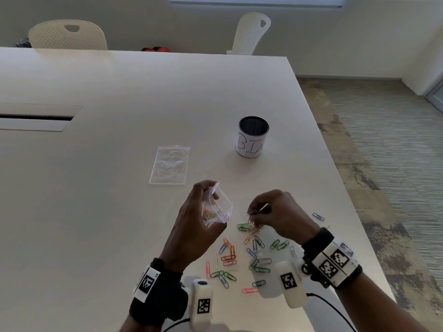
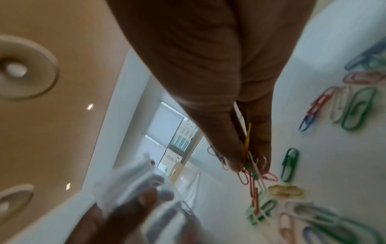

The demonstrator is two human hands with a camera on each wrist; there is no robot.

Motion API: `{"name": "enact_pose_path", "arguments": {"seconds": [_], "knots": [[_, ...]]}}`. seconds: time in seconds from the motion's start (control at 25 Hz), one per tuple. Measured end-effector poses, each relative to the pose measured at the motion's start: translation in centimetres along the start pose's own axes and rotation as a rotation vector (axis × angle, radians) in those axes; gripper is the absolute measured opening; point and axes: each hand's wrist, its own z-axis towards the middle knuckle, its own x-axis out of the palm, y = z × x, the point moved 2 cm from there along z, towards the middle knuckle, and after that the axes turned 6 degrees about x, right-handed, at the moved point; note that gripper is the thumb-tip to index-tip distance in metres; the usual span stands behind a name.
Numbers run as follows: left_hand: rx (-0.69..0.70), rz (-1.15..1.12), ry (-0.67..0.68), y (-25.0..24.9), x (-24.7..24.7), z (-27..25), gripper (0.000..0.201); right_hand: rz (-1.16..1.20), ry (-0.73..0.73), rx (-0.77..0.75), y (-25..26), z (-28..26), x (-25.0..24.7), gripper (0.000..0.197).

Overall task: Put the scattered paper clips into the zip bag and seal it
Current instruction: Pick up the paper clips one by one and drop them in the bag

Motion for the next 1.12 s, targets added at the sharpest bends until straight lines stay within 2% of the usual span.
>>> {"name": "enact_pose_path", "arguments": {"seconds": [0.12, 0.24, 0.32, 0.52, 0.6, 0.8, 1.12], "knots": [[-0.003, 0.005, 0.006, 0.2, 0.0, 0.0, 0.075, 0.359, 0.003, 0.07, 0.3, -0.7, -1.0, 0.013], [-0.002, -0.002, 0.012, 0.2, 0.1, 0.0, 0.075, 0.582, -0.056, -0.005, 1.7, -1.2, -1.6, 0.014], [0.005, 0.002, 0.004, 0.1, 0.1, 0.0, 0.074, 0.635, -0.141, -0.082, 3.3, -1.8, -1.6, 0.014], [0.02, -0.001, -0.013, -0.1, 0.1, 0.1, 0.072, 0.41, -0.433, -0.33, 6.5, -2.7, 0.7, 0.015], [0.005, 0.01, -0.015, -0.2, 0.0, 0.1, 0.074, 0.311, -0.465, -0.399, 6.9, -2.7, 2.2, 0.014], [0.013, 0.002, -0.026, -0.1, -0.1, 0.0, 0.076, 0.187, -0.353, -0.404, 7.1, -3.1, 4.2, 0.014], [0.023, -0.049, 0.008, -0.6, 0.3, 0.0, 0.07, 0.066, -0.205, -0.372, 8.5, -2.9, 2.8, 0.019]]}}
